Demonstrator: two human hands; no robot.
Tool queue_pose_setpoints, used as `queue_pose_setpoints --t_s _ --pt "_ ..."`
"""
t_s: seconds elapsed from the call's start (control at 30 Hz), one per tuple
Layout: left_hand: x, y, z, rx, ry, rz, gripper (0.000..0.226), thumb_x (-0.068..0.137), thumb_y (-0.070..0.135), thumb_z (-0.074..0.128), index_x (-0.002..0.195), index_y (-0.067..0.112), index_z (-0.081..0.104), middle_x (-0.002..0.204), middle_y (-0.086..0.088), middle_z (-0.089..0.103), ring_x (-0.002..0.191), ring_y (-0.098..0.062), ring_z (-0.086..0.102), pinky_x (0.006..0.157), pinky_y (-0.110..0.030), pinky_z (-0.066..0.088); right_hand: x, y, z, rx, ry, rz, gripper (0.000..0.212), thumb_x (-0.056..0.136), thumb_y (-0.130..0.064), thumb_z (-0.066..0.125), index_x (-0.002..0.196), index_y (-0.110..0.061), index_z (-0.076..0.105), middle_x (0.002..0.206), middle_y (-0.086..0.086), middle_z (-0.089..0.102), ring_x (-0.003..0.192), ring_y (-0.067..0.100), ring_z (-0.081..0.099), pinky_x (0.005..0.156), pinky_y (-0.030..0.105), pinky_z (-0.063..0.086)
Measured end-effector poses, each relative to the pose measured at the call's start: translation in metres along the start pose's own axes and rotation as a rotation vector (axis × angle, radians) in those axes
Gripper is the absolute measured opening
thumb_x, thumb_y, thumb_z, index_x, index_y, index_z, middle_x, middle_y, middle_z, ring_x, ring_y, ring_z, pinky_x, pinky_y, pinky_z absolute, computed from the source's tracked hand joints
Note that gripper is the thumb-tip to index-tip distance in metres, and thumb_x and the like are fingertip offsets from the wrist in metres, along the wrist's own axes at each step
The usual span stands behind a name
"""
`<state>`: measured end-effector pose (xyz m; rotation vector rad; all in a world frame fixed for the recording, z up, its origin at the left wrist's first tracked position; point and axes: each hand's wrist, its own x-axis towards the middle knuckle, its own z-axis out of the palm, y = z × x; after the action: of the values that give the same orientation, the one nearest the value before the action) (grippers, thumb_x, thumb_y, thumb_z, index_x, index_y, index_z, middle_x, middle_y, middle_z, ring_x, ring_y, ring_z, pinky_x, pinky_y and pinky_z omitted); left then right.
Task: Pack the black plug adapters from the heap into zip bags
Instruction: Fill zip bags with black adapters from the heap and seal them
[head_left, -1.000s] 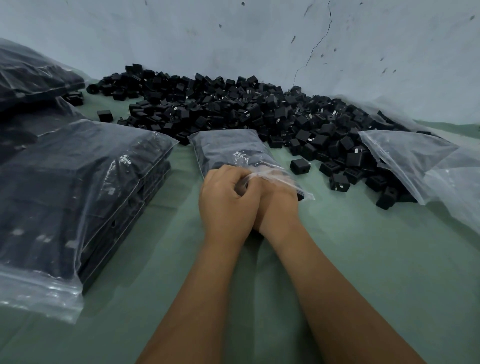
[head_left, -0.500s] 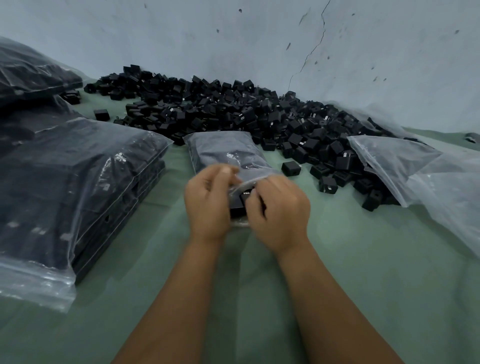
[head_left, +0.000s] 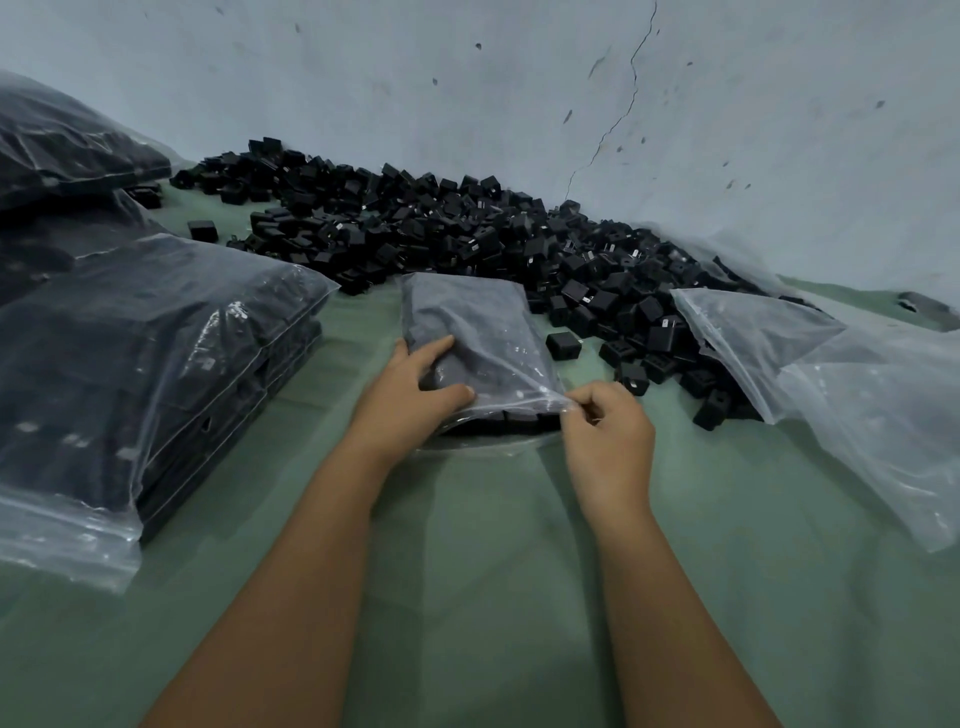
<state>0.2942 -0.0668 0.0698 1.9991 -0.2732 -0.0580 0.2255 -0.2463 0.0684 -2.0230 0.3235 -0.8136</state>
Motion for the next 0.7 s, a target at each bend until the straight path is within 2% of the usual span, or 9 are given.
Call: queue_pose_setpoints --t_s 0.13,0.23,0.3,0.37,0.47,0.53,0.6,0.7 --pt "0.007 -0.006 -0.010 0.128 -0.120 0.045 0.082 0.067 0.055 0.066 0.144 0.042 0.042 0.161 0.006 0.022 0.142 -0.021 0.034 0.118 -0.041 0.028 -0.011 0.007 -0.017 -0.030 -0.139 -0.027 0.039 0.079 0.004 0.053 0.082 -0.034 0.060 0.096 -0.012 0.052 0.081 -0.007 0.052 0.066 0.002 0.039" --pt "0.007 -0.014 -0.022 0.170 -0.186 0.095 0.080 0.074 0.058 0.067 0.147 0.042 0.037 0.162 0.006 0.020 0.144 -0.017 0.030 0.120 -0.037 0.024 -0.015 0.014 -0.025 -0.105 -0.152 -0.020 0.043 0.075 0.006 0.051 0.094 -0.032 0.055 0.099 -0.010 0.050 0.083 -0.007 0.049 0.066 0.005 0.038" --pt "0.001 -0.018 -0.023 0.330 -0.180 0.145 0.076 0.081 0.064 0.058 0.149 0.044 0.030 0.162 0.006 0.019 0.146 -0.019 0.027 0.120 -0.041 0.024 -0.017 0.016 -0.028 -0.101 -0.121 0.006 0.039 0.075 0.006 0.053 0.090 -0.030 0.055 0.090 -0.009 0.054 0.074 -0.002 0.050 0.065 0.009 0.040" --pt "-0.008 -0.023 -0.020 0.537 -0.140 0.167 0.064 0.093 0.062 0.045 0.151 0.045 0.023 0.164 -0.003 0.016 0.148 -0.025 0.022 0.120 -0.042 0.020 -0.016 0.016 -0.029 -0.085 -0.104 0.014 0.034 0.075 0.005 0.056 0.084 -0.028 0.057 0.084 -0.010 0.058 0.070 0.001 0.051 0.063 0.009 0.041" --pt "-0.027 -0.021 -0.020 0.642 -0.043 0.176 0.057 0.096 0.056 0.041 0.150 0.042 0.030 0.163 -0.009 0.012 0.149 -0.024 0.012 0.117 -0.043 0.014 -0.015 0.016 -0.035 -0.166 -0.159 -0.108 0.032 0.075 0.007 0.058 0.082 -0.025 0.057 0.085 -0.008 0.057 0.076 0.003 0.051 0.067 0.006 0.040" --pt "-0.038 -0.012 -0.019 0.632 0.043 0.327 0.053 0.094 0.053 0.050 0.143 0.034 0.044 0.159 -0.005 0.025 0.145 -0.022 0.019 0.114 -0.043 0.017 -0.015 0.016 -0.038 -0.235 -0.210 -0.183 0.036 0.073 0.010 0.057 0.083 -0.024 0.056 0.087 -0.005 0.054 0.079 0.005 0.049 0.069 0.008 0.039" --pt "-0.047 0.000 -0.013 0.601 0.088 0.492 0.053 0.084 0.050 0.059 0.132 0.028 0.057 0.142 -0.004 0.047 0.134 -0.025 0.038 0.108 -0.042 0.027 -0.013 0.016 -0.039 -0.268 -0.218 -0.213 0.037 0.072 0.013 0.055 0.083 -0.023 0.057 0.086 -0.002 0.054 0.079 0.010 0.049 0.071 0.015 0.041" --pt "-0.052 0.012 0.005 0.625 0.095 0.670 0.034 0.079 0.022 0.070 0.112 0.016 0.071 0.109 -0.005 0.064 0.103 -0.031 0.058 0.089 -0.041 0.045 -0.011 0.016 -0.040 -0.270 -0.163 -0.231 0.031 0.075 0.013 0.059 0.082 -0.016 0.064 0.084 0.000 0.057 0.076 0.012 0.051 0.071 0.017 0.043"
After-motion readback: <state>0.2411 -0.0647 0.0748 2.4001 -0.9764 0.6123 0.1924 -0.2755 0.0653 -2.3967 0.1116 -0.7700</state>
